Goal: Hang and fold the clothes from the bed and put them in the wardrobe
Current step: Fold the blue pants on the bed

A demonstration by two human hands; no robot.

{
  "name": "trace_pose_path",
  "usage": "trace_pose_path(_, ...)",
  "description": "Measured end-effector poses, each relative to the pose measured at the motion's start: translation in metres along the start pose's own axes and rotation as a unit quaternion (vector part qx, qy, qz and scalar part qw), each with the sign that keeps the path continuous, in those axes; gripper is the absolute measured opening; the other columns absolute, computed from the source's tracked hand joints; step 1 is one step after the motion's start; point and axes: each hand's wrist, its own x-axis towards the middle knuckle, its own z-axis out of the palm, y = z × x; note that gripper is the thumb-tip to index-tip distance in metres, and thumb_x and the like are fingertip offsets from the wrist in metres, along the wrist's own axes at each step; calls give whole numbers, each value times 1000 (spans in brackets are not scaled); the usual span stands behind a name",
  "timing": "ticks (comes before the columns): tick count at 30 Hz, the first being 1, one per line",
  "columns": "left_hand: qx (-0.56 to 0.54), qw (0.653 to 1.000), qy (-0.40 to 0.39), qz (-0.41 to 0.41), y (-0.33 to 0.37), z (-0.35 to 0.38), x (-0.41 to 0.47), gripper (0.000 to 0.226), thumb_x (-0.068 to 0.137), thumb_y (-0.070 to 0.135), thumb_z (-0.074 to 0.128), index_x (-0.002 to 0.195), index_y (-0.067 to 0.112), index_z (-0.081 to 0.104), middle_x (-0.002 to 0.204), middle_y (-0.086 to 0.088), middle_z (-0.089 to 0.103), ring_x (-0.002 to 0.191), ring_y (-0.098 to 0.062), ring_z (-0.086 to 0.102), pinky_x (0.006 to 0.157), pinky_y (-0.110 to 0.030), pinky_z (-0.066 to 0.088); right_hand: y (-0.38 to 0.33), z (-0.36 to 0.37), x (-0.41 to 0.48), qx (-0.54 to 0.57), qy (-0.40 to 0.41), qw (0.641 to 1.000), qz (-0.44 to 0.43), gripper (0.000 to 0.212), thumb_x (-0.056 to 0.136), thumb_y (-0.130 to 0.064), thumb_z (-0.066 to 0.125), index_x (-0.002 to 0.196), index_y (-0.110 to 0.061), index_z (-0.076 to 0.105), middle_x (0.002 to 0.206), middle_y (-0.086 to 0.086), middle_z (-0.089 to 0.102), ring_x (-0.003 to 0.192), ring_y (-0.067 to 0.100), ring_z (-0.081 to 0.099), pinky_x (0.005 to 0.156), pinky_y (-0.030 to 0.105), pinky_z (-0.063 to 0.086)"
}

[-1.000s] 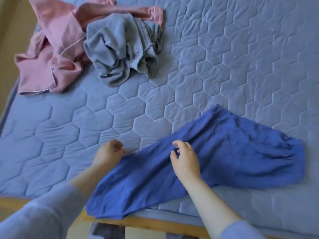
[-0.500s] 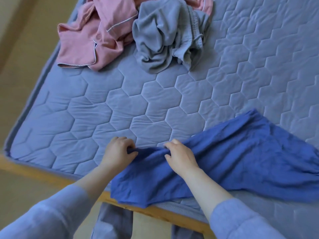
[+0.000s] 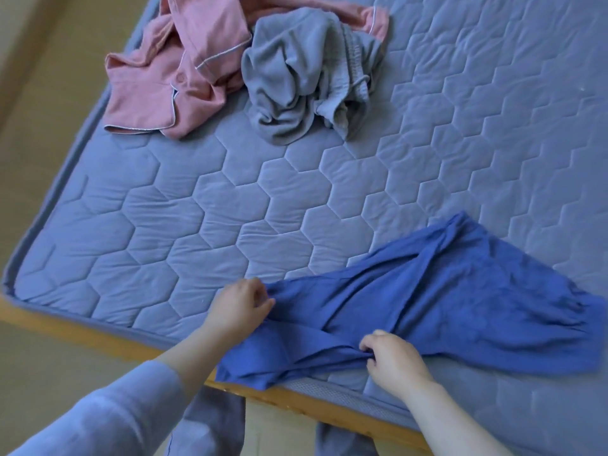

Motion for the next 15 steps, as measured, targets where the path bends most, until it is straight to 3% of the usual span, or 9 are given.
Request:
trace_pose_path(1, 11, 1000, 28, 3, 1, 4, 3, 16, 84, 30, 68, 91, 17, 60, 92, -5, 61, 93, -28, 57, 78, -35, 41, 5, 1, 1, 8, -2, 1000, 19, 31, 90, -14, 46, 114, -26, 61, 115, -5, 58, 106, 19, 59, 81, 28, 47)
trace_pose_path(4, 41, 997, 64, -1, -4, 10, 15, 49, 82, 27, 72, 125, 9, 55, 120, -12, 55, 113, -35, 50, 97, -38, 36, 4, -5, 8, 34, 74, 996, 42, 33, 95, -16, 41, 120, -26, 61, 119, -5, 61, 105, 20, 61, 83, 31, 49)
trace_pose_path(6, 72, 996, 52, 13, -9, 10, 22, 56, 83, 28, 71, 133, 14, 51, 129, -8, 52, 118, -33, 47, 103, -38, 34, -4, -13, 18, 51, 135, 989, 17, 31, 96, -18, 42, 119, -26, 61, 119, -4, 60, 103, 22, 62, 84, 34, 48)
trace_pose_path(12, 152, 988, -25, 7, -14, 0, 44, 23, 86, 34, 67, 106, 23, 65, 105, -1, 60, 106, -28, 50, 90, -38, 43, -31, -41, 66, 93, 139, 984, -58, 44, 96, -12, 43, 139, -22, 46, 146, -6, 38, 113, 27, 58, 92, 40, 46)
trace_pose_path(15, 107, 994, -24, 16, -14, -3, 49, 11, 88, 26, 64, 89, 15, 62, 95, -6, 63, 97, -31, 56, 80, -37, 45, -37, -49, 85, 72, 126, 988, -51, 45, 96, -7, 41, 139, -19, 44, 150, -6, 31, 114, 29, 57, 92, 41, 47)
